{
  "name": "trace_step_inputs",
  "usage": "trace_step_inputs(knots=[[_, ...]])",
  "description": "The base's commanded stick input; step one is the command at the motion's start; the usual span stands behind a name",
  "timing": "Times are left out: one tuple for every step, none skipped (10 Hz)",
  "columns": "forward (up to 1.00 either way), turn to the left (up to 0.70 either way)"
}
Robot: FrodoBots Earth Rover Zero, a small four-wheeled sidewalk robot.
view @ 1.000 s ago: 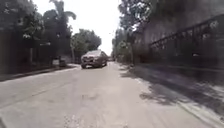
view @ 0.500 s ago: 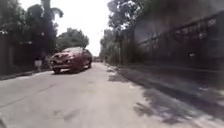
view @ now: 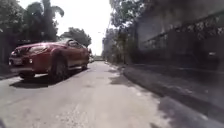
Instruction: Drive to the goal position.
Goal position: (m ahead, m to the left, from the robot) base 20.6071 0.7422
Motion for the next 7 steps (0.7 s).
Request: trace_step_inputs(knots=[[1.00, 0.08], [1.00, 0.40], [1.00, 0.35], [1.00, 0.00], [1.00, 0.00], [1.00, 0.00], [1.00, 0.00]])
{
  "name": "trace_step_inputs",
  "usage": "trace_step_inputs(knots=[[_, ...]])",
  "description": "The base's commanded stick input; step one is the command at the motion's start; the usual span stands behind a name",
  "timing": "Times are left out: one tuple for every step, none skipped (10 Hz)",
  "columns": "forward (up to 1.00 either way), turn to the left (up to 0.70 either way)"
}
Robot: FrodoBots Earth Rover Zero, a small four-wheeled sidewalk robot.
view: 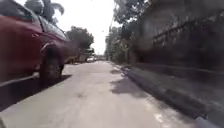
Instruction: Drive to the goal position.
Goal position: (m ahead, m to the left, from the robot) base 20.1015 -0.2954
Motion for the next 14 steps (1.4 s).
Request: trace_step_inputs(knots=[[1.00, 0.00], [1.00, 0.00], [1.00, 0.00], [1.00, 0.00], [1.00, 0.00], [1.00, 0.00], [1.00, 0.00], [1.00, 0.00], [1.00, 0.00], [1.00, 0.00], [1.00, 0.00], [1.00, 0.00], [1.00, 0.00], [1.00, 0.00]])
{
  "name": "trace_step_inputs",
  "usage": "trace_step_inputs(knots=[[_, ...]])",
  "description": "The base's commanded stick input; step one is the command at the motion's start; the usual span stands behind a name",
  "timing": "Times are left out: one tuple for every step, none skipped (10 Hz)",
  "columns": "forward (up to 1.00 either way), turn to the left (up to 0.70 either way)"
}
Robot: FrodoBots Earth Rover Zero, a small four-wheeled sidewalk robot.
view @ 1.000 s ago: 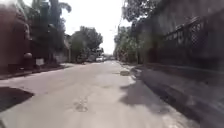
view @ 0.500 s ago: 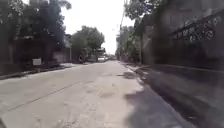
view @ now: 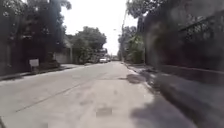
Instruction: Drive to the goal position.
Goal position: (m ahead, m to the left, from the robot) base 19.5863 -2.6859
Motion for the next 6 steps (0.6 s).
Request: trace_step_inputs(knots=[[1.00, 0.00], [1.00, 0.00], [1.00, 0.00], [1.00, 0.00], [1.00, -0.21], [1.00, -0.27]])
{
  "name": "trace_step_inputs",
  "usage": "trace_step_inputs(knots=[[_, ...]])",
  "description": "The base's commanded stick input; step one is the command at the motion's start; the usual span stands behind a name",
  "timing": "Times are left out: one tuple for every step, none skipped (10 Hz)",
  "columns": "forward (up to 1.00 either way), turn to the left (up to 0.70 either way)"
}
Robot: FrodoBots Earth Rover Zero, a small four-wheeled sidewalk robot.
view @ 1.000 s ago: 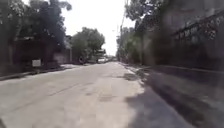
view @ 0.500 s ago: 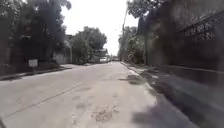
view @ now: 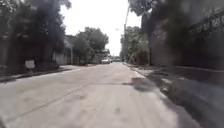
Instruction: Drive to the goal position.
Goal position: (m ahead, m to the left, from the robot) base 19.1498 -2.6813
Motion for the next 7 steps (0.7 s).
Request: trace_step_inputs(knots=[[1.00, 0.00], [1.00, 0.00], [1.00, 0.00], [1.00, 0.00], [1.00, 0.00], [1.00, 0.00], [1.00, 0.00]])
